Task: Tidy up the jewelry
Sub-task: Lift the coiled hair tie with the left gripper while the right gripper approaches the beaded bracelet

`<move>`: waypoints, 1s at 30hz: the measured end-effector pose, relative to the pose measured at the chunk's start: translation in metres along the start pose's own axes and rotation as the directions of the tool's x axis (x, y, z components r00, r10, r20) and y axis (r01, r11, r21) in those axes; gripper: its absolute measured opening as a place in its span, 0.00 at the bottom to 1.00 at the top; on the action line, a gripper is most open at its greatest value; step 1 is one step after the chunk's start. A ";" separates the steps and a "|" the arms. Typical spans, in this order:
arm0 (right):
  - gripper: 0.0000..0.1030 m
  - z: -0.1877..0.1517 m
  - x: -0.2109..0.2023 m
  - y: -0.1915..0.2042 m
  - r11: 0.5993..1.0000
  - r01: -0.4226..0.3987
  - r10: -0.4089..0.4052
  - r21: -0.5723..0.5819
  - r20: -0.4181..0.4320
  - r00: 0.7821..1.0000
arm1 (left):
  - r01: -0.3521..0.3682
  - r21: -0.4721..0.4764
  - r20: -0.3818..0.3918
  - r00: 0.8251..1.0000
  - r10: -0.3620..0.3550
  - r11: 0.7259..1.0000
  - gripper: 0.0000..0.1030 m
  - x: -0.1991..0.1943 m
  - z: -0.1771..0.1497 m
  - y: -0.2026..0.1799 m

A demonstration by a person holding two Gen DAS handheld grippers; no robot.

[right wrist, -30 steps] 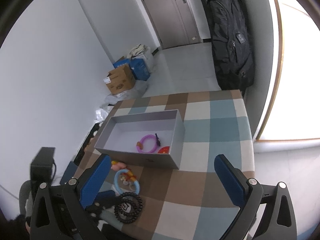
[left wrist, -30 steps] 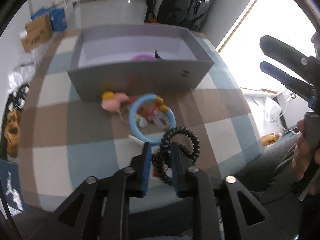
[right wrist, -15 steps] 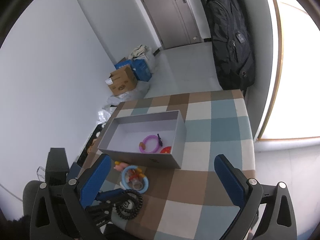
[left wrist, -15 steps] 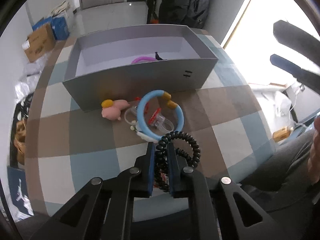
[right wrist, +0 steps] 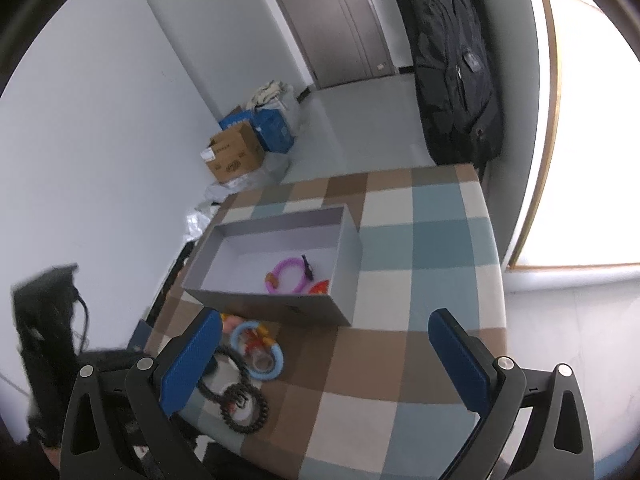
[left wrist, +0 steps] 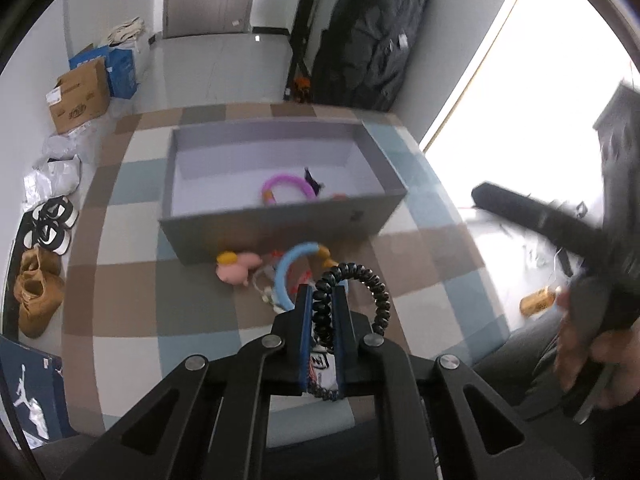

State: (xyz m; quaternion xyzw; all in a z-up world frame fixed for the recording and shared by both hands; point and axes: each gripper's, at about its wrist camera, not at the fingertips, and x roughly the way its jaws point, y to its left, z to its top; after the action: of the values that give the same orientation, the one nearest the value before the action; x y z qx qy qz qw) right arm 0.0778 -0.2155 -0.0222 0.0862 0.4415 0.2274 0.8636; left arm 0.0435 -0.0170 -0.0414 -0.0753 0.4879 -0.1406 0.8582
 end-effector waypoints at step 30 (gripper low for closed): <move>0.47 -0.093 0.073 0.106 0.871 -0.104 -0.043 -0.481 -0.285 0.958 | 0.073 -0.214 0.201 0.979 -0.029 0.974 0.05 -0.045 0.017 0.067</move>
State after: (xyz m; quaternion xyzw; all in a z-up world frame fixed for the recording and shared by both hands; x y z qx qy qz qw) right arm 0.0066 -0.0921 -0.0936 -0.1627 0.4882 0.3559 0.7801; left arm 0.0478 0.0602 -0.0140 -0.1958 0.4112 -0.0996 0.8847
